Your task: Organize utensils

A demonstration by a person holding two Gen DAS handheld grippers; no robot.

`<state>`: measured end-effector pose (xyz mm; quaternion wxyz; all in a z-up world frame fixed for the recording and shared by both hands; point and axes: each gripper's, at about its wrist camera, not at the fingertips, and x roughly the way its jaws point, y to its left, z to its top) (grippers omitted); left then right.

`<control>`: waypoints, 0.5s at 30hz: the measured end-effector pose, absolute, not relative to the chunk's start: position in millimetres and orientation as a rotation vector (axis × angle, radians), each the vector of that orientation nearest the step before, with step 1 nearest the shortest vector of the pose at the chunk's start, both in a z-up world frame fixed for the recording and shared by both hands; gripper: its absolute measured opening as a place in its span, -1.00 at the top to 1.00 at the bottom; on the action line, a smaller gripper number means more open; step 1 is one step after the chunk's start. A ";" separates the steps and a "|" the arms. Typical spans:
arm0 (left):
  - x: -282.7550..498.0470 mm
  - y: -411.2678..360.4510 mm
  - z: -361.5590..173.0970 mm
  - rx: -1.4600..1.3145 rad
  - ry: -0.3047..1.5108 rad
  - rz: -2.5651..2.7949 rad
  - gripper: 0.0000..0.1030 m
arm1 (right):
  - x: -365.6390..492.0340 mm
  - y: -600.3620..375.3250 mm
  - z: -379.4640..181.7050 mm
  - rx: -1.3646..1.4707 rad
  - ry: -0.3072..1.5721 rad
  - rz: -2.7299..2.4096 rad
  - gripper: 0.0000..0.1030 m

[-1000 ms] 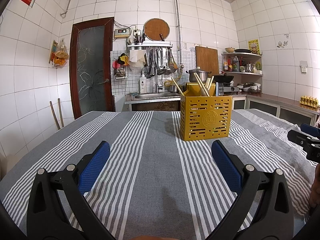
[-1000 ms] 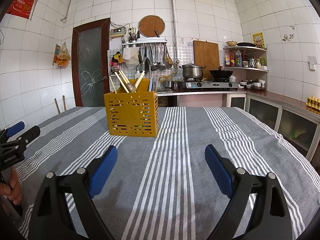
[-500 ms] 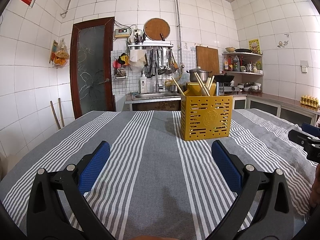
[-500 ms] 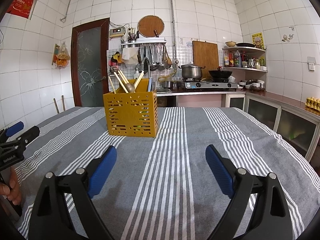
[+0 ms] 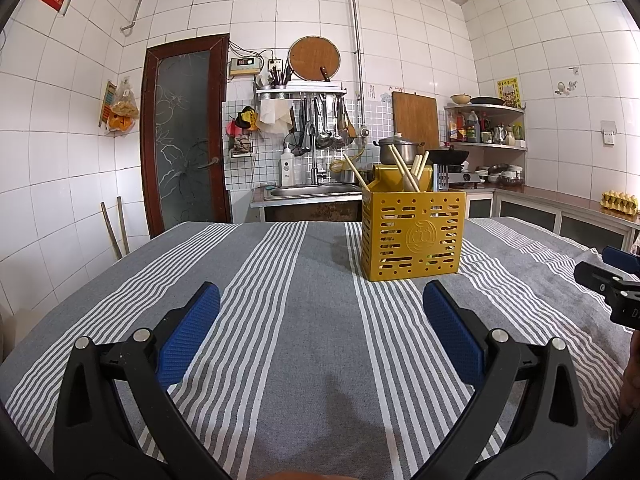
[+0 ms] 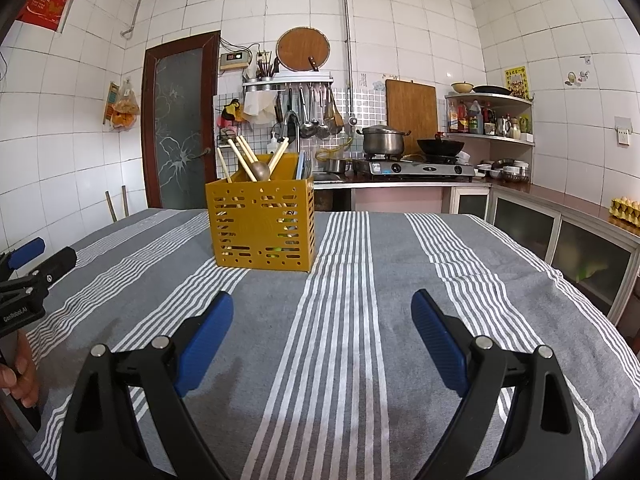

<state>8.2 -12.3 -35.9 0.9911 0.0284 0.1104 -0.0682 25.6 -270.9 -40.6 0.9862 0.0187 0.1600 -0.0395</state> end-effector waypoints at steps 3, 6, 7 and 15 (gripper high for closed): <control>8.5 -12.3 -35.3 0.055 0.220 -0.133 -0.90 | 25.8 -270.9 -39.8 0.036 0.320 -0.081 -0.73; 8.4 -12.7 -35.4 0.056 0.219 -0.133 -0.90 | 25.7 -270.5 -39.0 0.034 0.318 -0.081 -0.73; 8.3 -12.8 -35.4 0.055 0.219 -0.133 -0.90 | 25.8 -270.5 -39.2 0.036 0.319 -0.081 -0.73; 8.5 -13.4 -35.7 0.058 0.220 -0.132 -0.90 | 24.6 -269.6 -38.7 0.036 0.320 -0.079 -0.74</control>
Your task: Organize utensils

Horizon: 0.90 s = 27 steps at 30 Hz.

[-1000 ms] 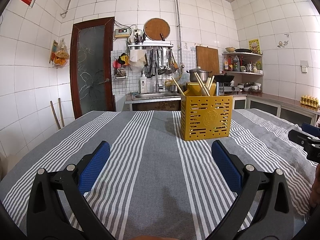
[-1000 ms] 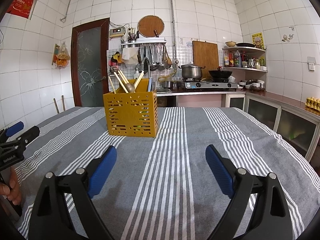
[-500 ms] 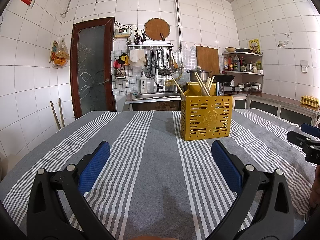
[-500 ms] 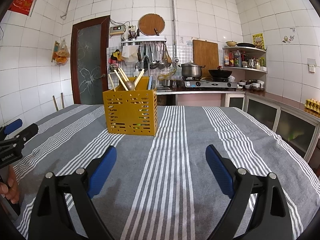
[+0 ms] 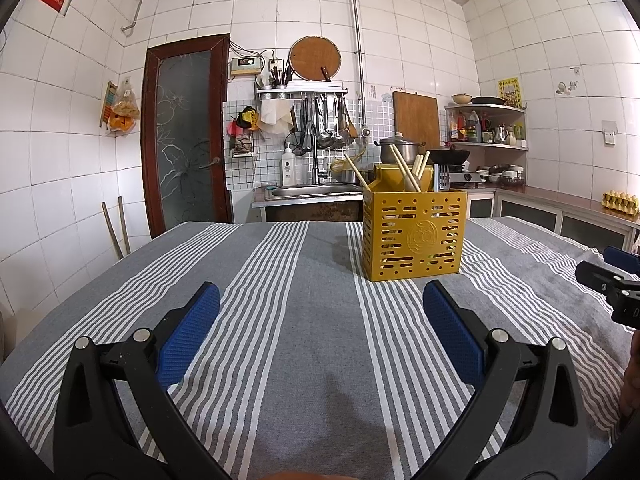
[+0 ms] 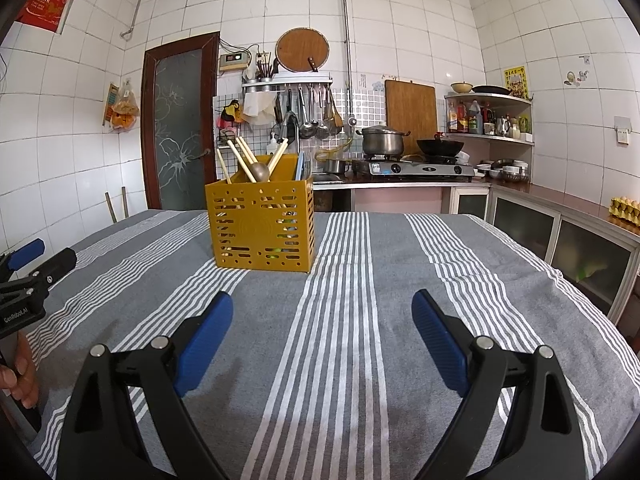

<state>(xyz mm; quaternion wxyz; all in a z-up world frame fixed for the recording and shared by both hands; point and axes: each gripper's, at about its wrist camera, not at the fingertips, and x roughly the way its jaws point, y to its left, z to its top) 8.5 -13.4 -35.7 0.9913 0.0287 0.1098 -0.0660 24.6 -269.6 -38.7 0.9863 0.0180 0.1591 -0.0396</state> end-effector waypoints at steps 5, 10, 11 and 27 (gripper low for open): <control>9.8 -13.2 -35.7 0.059 0.220 -0.132 -0.90 | 26.3 -271.3 -38.2 0.044 0.319 -0.078 -0.74; 10.3 -13.4 -36.4 0.059 0.219 -0.133 -0.90 | 25.7 -271.3 -38.8 0.040 0.319 -0.078 -0.74; 9.4 -13.7 -36.5 0.060 0.220 -0.133 -0.90 | 25.6 -271.1 -38.9 0.041 0.320 -0.078 -0.74; 11.8 -13.6 -39.5 0.058 0.225 -0.136 -0.90 | 25.1 -272.1 -37.9 0.043 0.317 -0.077 -0.74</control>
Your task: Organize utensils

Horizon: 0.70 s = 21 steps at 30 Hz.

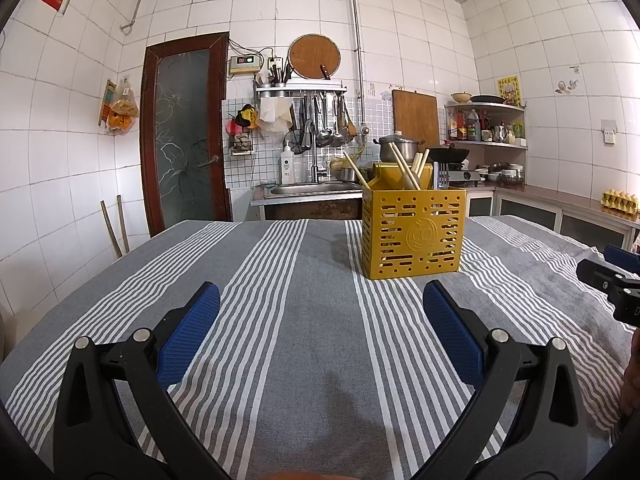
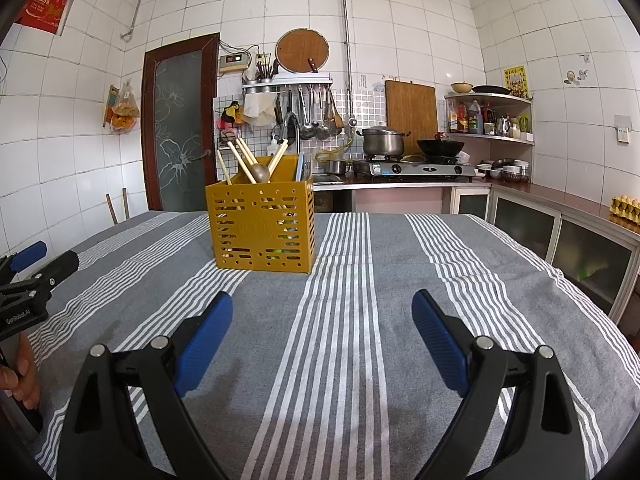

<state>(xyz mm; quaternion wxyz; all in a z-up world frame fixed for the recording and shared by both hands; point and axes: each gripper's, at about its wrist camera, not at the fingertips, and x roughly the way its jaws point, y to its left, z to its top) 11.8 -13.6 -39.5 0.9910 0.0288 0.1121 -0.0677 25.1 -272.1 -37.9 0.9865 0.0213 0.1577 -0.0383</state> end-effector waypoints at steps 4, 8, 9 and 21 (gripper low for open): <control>11.9 -13.8 -40.0 0.058 0.225 -0.136 -0.90 | 24.9 -272.1 -37.7 0.042 0.318 -0.077 -0.74; 10.7 -13.9 -41.0 0.055 0.224 -0.136 -0.90 | 24.9 -272.1 -37.7 0.042 0.317 -0.077 -0.74; 10.7 -14.2 -41.1 0.056 0.223 -0.136 -0.90 | 24.7 -272.2 -37.6 0.042 0.317 -0.077 -0.74; 11.2 -14.1 -41.3 0.055 0.224 -0.136 -0.90 | 24.9 -272.2 -37.6 0.043 0.318 -0.077 -0.74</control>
